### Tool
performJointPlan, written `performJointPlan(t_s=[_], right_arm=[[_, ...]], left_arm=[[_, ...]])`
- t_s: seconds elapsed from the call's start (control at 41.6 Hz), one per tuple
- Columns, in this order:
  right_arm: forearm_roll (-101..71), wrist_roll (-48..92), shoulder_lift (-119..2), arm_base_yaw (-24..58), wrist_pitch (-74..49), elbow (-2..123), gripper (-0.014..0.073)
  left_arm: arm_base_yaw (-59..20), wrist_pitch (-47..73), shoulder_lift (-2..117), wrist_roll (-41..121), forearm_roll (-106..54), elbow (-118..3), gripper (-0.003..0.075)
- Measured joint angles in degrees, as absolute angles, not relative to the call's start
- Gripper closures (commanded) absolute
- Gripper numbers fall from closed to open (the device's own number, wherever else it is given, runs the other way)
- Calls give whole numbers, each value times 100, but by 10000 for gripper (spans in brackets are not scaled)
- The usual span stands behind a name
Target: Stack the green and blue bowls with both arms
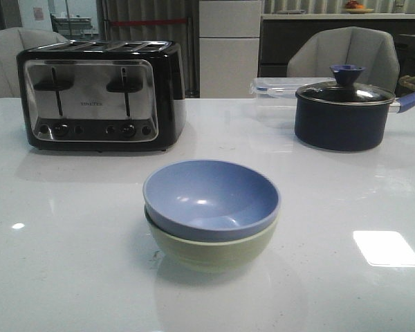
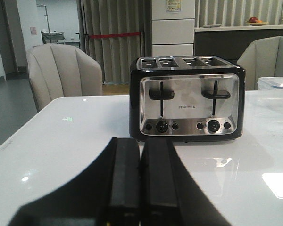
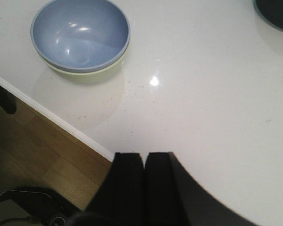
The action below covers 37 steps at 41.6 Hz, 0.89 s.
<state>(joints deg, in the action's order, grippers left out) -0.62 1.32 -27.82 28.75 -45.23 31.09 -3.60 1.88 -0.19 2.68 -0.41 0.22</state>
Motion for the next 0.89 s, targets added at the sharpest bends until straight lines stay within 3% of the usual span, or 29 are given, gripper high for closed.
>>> performJointPlan(t_s=[0.289,0.626,0.89], right_arm=[[-62,132,-2577,2689,-4438,2960,537],[-62,132,-856,398,-2412,1207,537],[-73,132,42,-13,-1269,0,537]], left_arm=[[-360,188,-19,268,-41,22,627],[-360,188,-19,268,-41,22,627],[-360,188,-19,268,-41,22,627]])
